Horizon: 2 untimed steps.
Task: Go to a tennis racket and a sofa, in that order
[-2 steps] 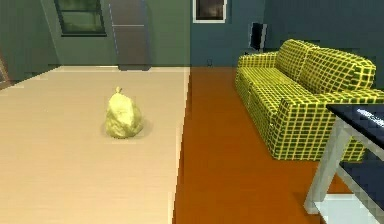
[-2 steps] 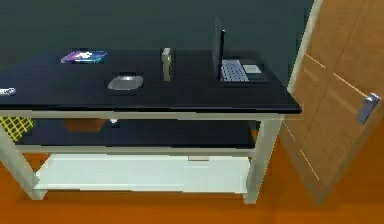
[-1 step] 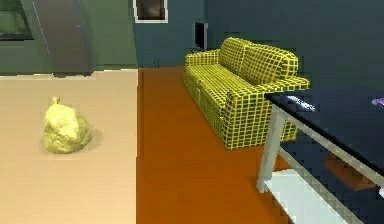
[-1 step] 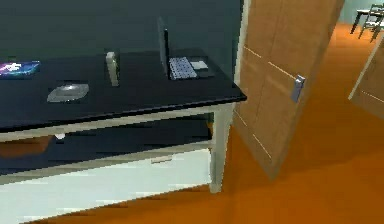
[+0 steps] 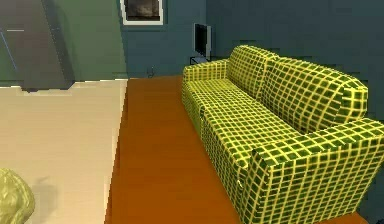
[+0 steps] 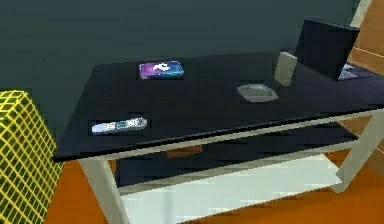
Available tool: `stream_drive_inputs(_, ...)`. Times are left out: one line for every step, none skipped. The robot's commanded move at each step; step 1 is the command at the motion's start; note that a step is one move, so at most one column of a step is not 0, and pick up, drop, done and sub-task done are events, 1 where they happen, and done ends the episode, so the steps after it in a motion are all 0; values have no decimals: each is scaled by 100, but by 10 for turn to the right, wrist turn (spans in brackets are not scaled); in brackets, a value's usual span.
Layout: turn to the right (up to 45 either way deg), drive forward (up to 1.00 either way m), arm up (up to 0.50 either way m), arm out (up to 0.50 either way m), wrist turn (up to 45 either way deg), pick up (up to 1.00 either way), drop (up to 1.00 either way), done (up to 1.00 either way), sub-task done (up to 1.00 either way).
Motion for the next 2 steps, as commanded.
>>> stream_drive_inputs(120, 0, 0, 0, 0, 0, 0, 0, 0)
stream_drive_inputs(0, 0, 0, 0, 0, 0, 0, 100, 0)
